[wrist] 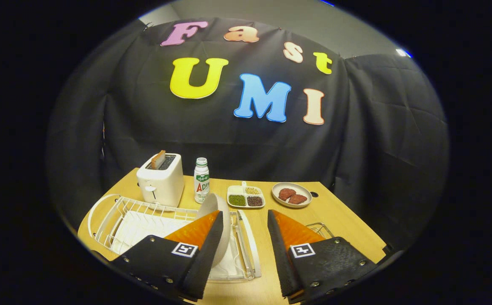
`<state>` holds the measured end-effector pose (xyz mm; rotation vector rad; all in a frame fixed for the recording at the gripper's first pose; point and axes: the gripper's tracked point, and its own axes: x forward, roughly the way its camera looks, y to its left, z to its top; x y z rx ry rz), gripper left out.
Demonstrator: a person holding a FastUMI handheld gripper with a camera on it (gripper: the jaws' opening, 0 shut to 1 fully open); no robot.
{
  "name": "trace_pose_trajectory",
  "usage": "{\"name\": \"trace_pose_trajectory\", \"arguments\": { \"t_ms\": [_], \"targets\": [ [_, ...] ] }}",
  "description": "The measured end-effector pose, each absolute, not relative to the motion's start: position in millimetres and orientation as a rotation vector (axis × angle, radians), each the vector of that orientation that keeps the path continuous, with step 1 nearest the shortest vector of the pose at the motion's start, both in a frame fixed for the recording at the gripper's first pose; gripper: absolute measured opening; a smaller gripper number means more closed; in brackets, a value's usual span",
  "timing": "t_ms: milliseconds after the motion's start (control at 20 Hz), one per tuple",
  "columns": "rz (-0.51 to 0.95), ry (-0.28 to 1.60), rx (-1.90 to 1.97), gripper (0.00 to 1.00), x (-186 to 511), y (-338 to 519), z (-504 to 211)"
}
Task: Take the plate from the dish rack, then take the spoon from the basket and place it into the plate.
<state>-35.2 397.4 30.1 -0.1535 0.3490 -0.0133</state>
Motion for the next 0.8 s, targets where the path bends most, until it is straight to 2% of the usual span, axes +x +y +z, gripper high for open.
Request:
{"name": "trace_pose_trajectory", "arguments": {
  "t_ms": [350, 400, 500, 550, 650, 750, 800],
  "targets": [
    [-0.055, 0.450, -0.264, 0.64, -6.7, 415.9, -6.6],
    [-0.060, 0.457, -0.284, 0.44, -3.1, 415.7, -10.2],
    [-0.065, 0.461, -0.315, 0.30, -1.0, 416.4, -10.7],
    [-0.084, 0.467, -0.335, 0.30, 0.6, 412.8, -11.4],
    [-0.099, 0.477, -0.366, 0.12, 4.8, 412.9, -9.9],
    [-0.120, 0.484, -0.411, 0.12, 1.8, 409.4, -4.4],
    [-0.137, 0.493, -0.444, 0.05, 6.9, 406.8, -9.2]
  ]
}}
